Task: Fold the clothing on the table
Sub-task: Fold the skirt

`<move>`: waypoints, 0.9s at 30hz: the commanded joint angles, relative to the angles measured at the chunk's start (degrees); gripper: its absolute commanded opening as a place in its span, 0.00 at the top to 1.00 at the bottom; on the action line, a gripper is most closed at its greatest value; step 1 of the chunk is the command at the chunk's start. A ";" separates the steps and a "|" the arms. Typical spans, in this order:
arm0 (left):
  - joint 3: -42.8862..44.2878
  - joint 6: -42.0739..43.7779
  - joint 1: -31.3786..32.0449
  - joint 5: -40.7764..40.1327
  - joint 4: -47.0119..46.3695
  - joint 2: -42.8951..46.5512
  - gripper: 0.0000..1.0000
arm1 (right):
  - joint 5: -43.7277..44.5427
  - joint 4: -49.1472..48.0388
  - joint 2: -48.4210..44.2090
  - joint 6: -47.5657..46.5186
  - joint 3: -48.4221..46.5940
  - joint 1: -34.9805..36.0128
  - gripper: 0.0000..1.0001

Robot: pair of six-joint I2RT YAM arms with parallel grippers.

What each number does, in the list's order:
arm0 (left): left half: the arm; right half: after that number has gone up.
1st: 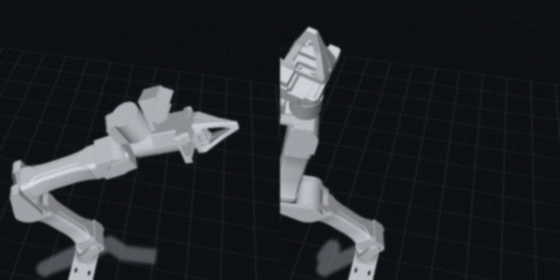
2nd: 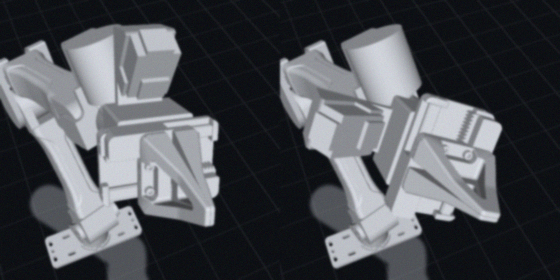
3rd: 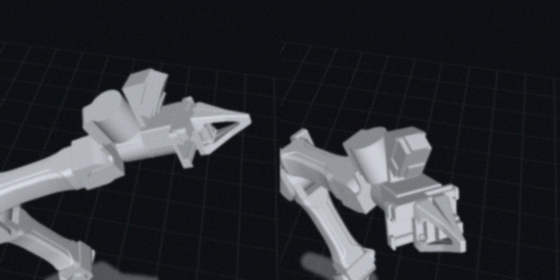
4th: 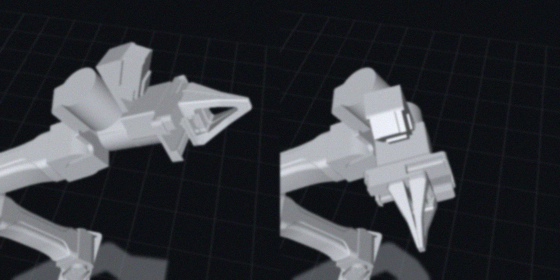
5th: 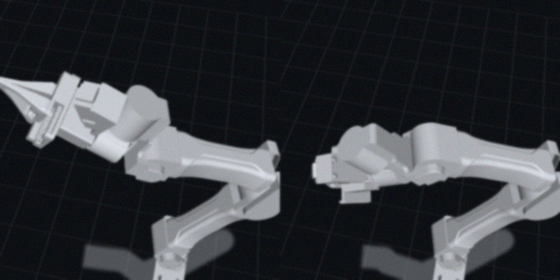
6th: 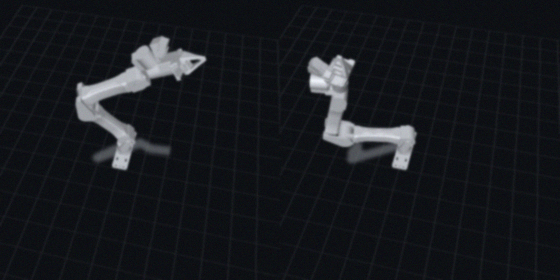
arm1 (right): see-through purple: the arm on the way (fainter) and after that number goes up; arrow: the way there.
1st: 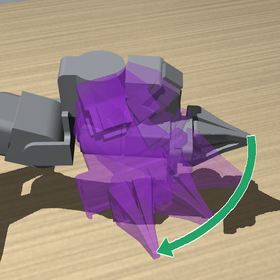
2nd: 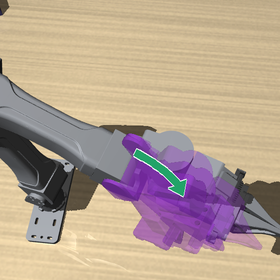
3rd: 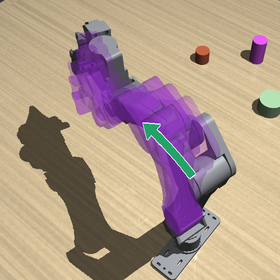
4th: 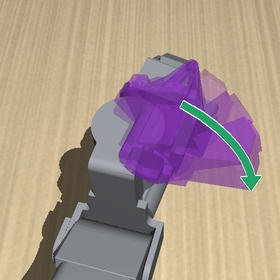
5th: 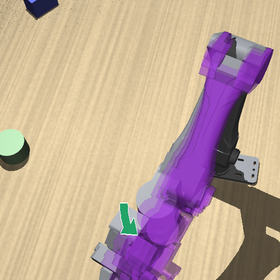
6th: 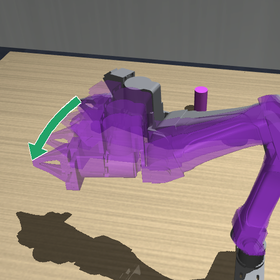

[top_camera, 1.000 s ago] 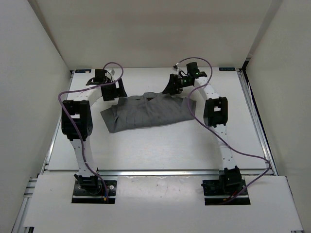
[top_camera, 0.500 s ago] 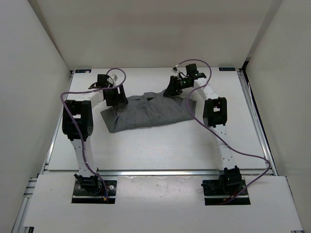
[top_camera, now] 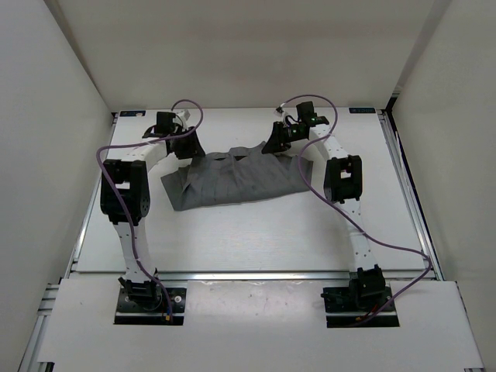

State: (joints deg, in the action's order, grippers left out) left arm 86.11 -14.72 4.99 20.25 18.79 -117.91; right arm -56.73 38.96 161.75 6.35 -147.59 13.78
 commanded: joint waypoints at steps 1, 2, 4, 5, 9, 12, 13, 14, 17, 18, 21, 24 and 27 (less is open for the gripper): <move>0.03 0.13 -0.07 2.16 -1.64 0.75 0.50 | -0.40 -0.81 0.85 1.12 -0.60 -0.33 0.69; -0.41 0.04 -0.07 2.25 -1.39 0.58 0.57 | -0.31 -0.99 1.11 1.30 -0.68 -0.33 0.72; -0.76 0.04 -0.16 1.90 -1.64 0.66 0.61 | 0.21 -1.17 0.67 1.73 -0.68 -0.33 0.78; -0.59 0.04 -0.33 2.16 -1.56 0.84 0.65 | 0.48 -0.91 0.76 1.65 -1.03 0.01 0.83; -0.67 0.39 -0.69 1.64 -1.03 1.36 0.93 | 1.80 -0.03 0.67 0.95 -2.26 -0.16 1.00; -1.73 0.30 -1.56 1.20 -0.68 2.33 0.98 | 2.24 1.03 -0.64 0.51 -2.53 -1.12 1.00; -2.08 0.13 -1.31 1.19 -0.68 2.94 0.99 | 1.89 1.38 -0.91 0.16 -2.18 -1.39 1.00; -2.69 0.13 -1.48 1.54 -0.94 3.64 1.00 | 1.89 1.47 -1.43 0.07 -2.44 -2.17 1.00; -4.54 -0.66 -1.04 1.81 -1.47 6.36 1.00 | 0.66 2.08 -5.20 0.07 -1.39 -3.14 1.00; -5.15 -0.49 -0.95 2.25 -1.73 6.98 1.00 | 0.13 2.96 -6.61 0.15 -0.69 -4.02 0.99; -6.99 -1.10 0.36 2.69 -1.82 10.15 1.00 | -2.85 10.48 -8.99 -2.46 -2.25 -4.82 1.00; -9.27 -1.36 3.17 3.83 -2.52 15.84 1.00 | -4.97 26.62 -9.18 -13.59 -11.18 -5.34 1.00; -14.37 -2.15 5.11 1.90 -4.45 21.83 1.00 | -2.44 38.00 -12.24 -24.08 -14.20 -6.31 1.00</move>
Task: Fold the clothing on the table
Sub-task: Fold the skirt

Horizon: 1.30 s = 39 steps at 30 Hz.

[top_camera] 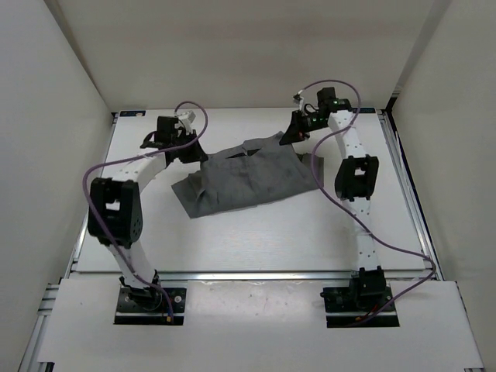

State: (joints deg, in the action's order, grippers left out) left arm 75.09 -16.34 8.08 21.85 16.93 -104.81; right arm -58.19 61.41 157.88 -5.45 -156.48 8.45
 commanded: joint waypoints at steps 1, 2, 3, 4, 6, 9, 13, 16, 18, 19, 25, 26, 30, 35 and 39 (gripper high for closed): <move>-4.41 -1.84 2.29 0.13 -3.30 10.93 1.00 | -0.87 15.50 -10.38 -11.78 -3.32 -1.59 1.00; -6.86 -2.38 2.73 0.39 -4.18 13.64 1.00 | -2.09 15.32 -11.71 -11.77 -1.73 -3.68 1.00; -8.63 -2.99 3.08 0.56 -4.18 15.93 1.00 | -2.79 15.23 -13.29 -10.99 -1.02 -5.01 1.00; -10.47 -3.26 3.78 0.65 -4.10 16.74 1.00 | -2.89 15.41 -14.35 -9.94 -0.93 -5.72 1.00; -12.85 -3.52 4.83 1.62 -3.40 20.51 1.00 | -3.68 15.32 -18.20 -10.10 4.41 -8.00 1.00; -16.11 -3.61 6.86 1.62 -3.13 25.17 1.00 | -5.08 15.58 -26.20 -12.12 15.66 -9.93 1.00; -19.18 -6.24 8.01 5.30 -4.27 28.79 1.00 | -3.69 15.32 -43.84 -22.55 39.96 -8.81 1.00; -20.50 -6.60 10.02 6.98 -3.57 30.11 1.00 | -3.95 14.44 -49.94 -26.18 49.93 -9.32 1.00; -22.95 -7.21 11.17 6.54 -4.26 31.51 1.00 | -4.03 8.94 -51.09 -24.27 55.03 -10.02 1.00; -24.19 -8.26 11.52 6.63 -4.10 31.95 1.00 | -3.86 7.34 -51.53 -23.56 56.71 -10.46 1.00; -26.14 -7.92 13.46 4.44 1.34 37.47 1.00 | -4.04 12.30 -55.14 -35.29 68.14 -11.52 1.00; -26.66 -8.01 13.37 4.78 3.01 38.88 1.00 | -3.68 13.99 -55.40 -37.24 69.02 -11.96 1.00; -29.20 -8.80 13.37 5.14 7.15 44.16 1.00 | -0.44 15.32 -60.49 -42.69 76.57 -13.98 1.00; -29.74 -11.17 11.62 4.87 7.42 48.22 1.00 | -0.78 12.00 -61.73 -39.76 79.67 -14.07 1.00; -29.57 -11.87 7.14 5.32 3.29 44.54 1.00 | -2.36 3.12 -61.38 -30.78 80.19 -13.90 1.00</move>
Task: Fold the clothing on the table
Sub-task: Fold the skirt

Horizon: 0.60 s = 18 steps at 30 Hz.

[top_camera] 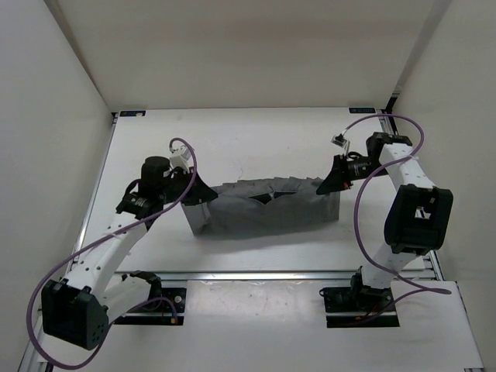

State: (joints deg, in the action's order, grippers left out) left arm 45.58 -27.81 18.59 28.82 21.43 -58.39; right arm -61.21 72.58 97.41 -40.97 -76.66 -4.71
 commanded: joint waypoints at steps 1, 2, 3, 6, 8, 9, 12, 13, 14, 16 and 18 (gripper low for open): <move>-0.23 -1.10 -4.95 -1.83 -2.17 -2.69 1.00 | 1.09 -11.89 -0.38 8.76 0.46 -0.57 1.00; -0.41 -2.32 -5.66 -2.10 -3.75 -4.35 1.00 | 1.62 -16.02 0.41 12.72 0.46 -0.30 1.00; -1.10 -3.03 -7.06 -2.53 -5.42 -5.76 1.00 | 2.14 -19.54 0.24 14.32 0.64 0.22 1.00; -3.30 -7.24 -9.79 -2.27 -10.86 -9.01 1.00 | 6.44 -26.15 1.29 21.26 2.12 1.72 1.00; -3.92 -7.69 -10.24 -1.84 -13.07 -10.60 1.00 | 7.85 -28.96 2.26 23.64 2.39 2.60 1.00; -3.92 -8.13 -10.07 -2.53 -13.60 -11.73 1.00 | 8.56 -30.29 2.44 24.44 2.74 3.12 1.00; -3.57 -8.13 -9.45 -3.50 -14.92 -14.37 1.00 | 10.23 -33.89 3.84 26.89 4.50 3.83 1.00; -3.31 -8.40 -9.27 -3.77 -15.54 -15.34 1.00 | 10.67 -34.69 3.84 27.26 4.68 4.01 1.00; -3.13 -8.75 -9.01 -3.94 -15.98 -15.96 1.00 | 11.37 -35.22 5.06 27.52 4.42 4.09 1.00; -2.78 -8.92 -9.01 -4.47 -16.68 -17.80 1.00 | 12.43 -35.75 5.51 27.53 3.37 4.36 1.00; -2.17 -8.49 -8.83 -5.35 -16.42 -19.30 1.00 | 14.53 -36.53 6.91 27.96 2.49 4.27 1.00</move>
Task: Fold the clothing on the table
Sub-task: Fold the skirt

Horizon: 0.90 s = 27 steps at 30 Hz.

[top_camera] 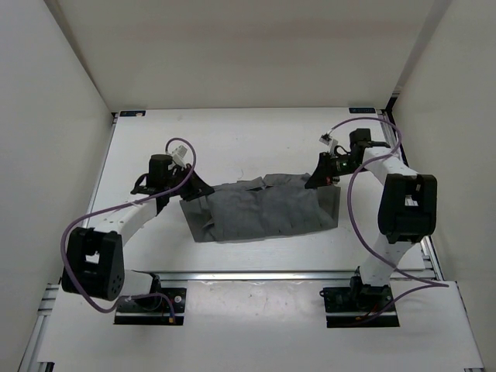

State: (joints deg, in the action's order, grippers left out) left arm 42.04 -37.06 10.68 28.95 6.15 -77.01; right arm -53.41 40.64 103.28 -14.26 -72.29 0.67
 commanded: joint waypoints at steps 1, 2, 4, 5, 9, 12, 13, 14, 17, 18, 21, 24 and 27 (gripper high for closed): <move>1.55 1.19 -0.92 -5.66 -1.14 -1.64 1.00 | 7.43 -5.04 1.65 1.25 -2.41 0.03 0.99; 1.81 1.55 -1.10 -6.18 -0.97 -2.00 1.00 | 8.75 -5.05 2.35 1.95 -2.59 0.38 1.00; 1.56 1.99 -1.36 -6.80 -0.70 -2.88 1.00 | 11.30 -6.36 3.50 3.01 -3.38 -0.05 1.00; 1.46 2.08 -1.53 -7.06 -1.05 -3.58 1.00 | 12.53 -6.80 4.02 3.36 -3.73 -0.23 1.00; 1.20 2.78 -1.89 -8.29 -1.93 -5.25 0.97 | 15.79 -7.60 6.22 3.53 -5.49 -0.58 1.00; 1.99 3.22 -2.15 -8.91 -2.99 -7.18 0.96 | 16.31 -7.60 7.54 3.10 -6.81 -0.58 1.00; 2.34 2.87 -2.06 -8.91 -3.42 -8.23 0.96 | 17.19 -7.77 8.15 3.19 -7.33 -0.58 1.00; 2.52 2.96 -2.15 -9.17 -3.86 -9.29 0.95 | 17.02 -7.86 8.42 3.10 -7.42 -0.58 1.00; 4.45 3.57 -1.98 -9.79 -4.13 -12.18 0.89 | 18.16 -8.47 9.65 2.92 -7.87 -0.06 1.00; 5.15 3.92 -1.98 -10.40 -4.48 -12.72 0.83 | 19.12 -8.30 9.92 2.66 -7.69 0.12 1.00; 7.17 4.45 -2.15 -11.28 -4.66 -16.23 0.37 | 24.66 -9.35 10.88 3.88 -8.91 1.00 0.79; 11.29 6.03 -1.80 -15.22 -1.59 -16.86 0.01 | 33.70 -8.56 11.59 6.35 -12.08 0.40 0.35; 12.54 7.26 -1.98 -17.52 -2.98 -12.65 0.01 | 35.30 -7.69 10.98 7.49 -16.99 -2.06 0.26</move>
State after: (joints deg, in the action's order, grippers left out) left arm 50.98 -32.47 8.62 15.99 4.29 -95.35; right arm -24.91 34.22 115.57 -7.92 -83.68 1.15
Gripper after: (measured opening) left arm 0.978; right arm 0.721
